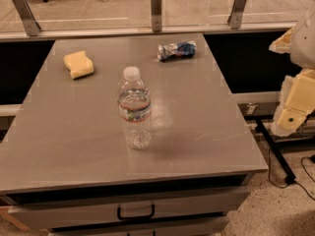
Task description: Move water bottle near sponge
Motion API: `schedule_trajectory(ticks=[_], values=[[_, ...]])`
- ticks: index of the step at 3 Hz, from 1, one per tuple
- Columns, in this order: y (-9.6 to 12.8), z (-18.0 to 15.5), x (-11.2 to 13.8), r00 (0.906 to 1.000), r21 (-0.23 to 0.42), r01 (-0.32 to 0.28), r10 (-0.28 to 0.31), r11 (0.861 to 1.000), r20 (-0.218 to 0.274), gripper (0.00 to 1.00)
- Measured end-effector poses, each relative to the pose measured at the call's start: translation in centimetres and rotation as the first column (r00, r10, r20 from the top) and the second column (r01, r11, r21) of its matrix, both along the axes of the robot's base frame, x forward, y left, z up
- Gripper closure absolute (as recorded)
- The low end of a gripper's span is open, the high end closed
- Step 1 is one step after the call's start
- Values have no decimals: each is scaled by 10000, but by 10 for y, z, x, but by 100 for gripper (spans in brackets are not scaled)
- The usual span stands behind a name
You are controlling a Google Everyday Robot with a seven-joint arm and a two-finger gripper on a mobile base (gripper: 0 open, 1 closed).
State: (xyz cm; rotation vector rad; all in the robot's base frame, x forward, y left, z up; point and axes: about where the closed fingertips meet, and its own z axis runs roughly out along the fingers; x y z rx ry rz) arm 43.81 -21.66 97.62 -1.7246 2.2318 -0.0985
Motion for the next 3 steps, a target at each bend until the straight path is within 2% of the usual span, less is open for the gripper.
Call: schedule_trajectory(ticks=[1,2,3], values=[[0,0,0,10000,1,-1,1,10000,2,0],[13,-2,0,9987,881,-486,499,9949,-127,0],[36,-18,6,9875,2702,-1487,1575,9513,-111,0]])
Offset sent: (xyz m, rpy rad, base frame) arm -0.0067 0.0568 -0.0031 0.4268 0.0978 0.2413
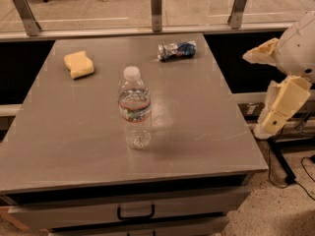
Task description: Move water bottle near sponge
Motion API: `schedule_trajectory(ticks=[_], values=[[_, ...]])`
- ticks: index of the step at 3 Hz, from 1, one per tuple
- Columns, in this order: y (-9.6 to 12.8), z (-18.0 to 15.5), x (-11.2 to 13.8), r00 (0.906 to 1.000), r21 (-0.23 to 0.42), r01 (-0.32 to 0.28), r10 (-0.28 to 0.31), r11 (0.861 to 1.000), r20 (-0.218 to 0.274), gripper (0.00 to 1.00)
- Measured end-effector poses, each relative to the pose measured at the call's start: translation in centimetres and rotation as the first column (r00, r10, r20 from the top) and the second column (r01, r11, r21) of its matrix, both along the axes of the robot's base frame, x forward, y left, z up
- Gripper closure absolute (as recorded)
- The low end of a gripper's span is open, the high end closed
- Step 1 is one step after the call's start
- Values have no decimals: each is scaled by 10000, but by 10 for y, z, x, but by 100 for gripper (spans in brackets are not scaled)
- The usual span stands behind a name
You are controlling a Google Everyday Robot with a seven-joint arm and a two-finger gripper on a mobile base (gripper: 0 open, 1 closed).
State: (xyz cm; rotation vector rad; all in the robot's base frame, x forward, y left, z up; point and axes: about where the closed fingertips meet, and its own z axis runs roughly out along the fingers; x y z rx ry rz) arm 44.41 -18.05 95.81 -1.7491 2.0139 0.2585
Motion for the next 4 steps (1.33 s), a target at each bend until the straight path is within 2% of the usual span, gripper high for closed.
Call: schedule_trajectory(ticks=[1,2,3,4], values=[[36,-14,-6,9949,2129,-999,999,9720,107,0],[78,-18,-16,9888,4152,-1458,1452,8980,333,0],[101,3,-24,9847,5009,-1673,1686,8492,431,0],[104,2,-24,9867,5157,-1556,1580,8425,396,0]])
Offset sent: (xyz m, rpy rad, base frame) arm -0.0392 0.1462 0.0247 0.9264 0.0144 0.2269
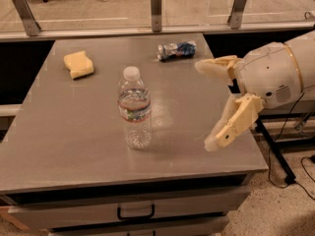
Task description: Move water bottle near sponge
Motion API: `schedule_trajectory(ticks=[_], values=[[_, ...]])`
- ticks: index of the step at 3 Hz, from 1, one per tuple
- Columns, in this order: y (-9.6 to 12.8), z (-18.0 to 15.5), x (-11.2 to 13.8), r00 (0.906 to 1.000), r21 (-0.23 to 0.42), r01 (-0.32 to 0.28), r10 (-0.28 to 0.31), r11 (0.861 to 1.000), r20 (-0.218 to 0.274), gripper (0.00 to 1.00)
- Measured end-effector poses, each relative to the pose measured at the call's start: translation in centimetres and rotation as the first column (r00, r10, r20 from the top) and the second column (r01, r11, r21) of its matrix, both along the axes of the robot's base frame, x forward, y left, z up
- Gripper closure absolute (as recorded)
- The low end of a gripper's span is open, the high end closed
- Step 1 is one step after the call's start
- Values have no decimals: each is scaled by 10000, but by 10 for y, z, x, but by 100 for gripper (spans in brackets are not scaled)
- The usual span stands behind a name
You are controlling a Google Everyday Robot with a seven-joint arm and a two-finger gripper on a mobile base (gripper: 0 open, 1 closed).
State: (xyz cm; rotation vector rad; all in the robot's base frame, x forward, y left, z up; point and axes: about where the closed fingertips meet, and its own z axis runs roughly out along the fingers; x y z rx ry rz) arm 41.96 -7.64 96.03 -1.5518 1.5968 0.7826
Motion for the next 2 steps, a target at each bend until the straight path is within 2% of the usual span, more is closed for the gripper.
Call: schedule_trajectory(ticks=[1,2], values=[[21,-4,6,9998,847,163,-168,9963,51,0],[48,-10,16,9996,1668,137,-176,9859,223,0]])
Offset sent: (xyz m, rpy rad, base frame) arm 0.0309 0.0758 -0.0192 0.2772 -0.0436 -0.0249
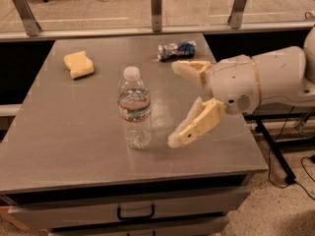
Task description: Move water bottle near sponge
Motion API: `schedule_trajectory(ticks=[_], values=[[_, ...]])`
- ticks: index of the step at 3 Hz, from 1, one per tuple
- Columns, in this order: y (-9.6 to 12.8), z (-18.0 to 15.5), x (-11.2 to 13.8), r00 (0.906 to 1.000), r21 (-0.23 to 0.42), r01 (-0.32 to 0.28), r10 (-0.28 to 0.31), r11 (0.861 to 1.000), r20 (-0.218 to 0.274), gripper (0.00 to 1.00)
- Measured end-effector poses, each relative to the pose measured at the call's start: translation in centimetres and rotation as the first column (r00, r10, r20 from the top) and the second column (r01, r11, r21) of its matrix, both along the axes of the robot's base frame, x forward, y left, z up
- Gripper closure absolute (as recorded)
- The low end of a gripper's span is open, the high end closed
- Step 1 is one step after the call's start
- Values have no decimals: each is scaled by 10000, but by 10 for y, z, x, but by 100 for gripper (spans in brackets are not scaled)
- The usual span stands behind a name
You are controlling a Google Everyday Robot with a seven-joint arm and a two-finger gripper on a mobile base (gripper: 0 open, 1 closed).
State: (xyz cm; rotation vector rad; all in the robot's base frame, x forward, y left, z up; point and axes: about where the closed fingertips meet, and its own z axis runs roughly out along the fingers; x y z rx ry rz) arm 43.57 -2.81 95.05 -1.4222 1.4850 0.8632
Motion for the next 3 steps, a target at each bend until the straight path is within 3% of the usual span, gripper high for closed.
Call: schedule_trajectory(ticks=[2,3], values=[[40,-34,30,9999,873,79,-86,9962,86,0],[60,-45,37,9999,1093,-149,145,9939,41,0]])
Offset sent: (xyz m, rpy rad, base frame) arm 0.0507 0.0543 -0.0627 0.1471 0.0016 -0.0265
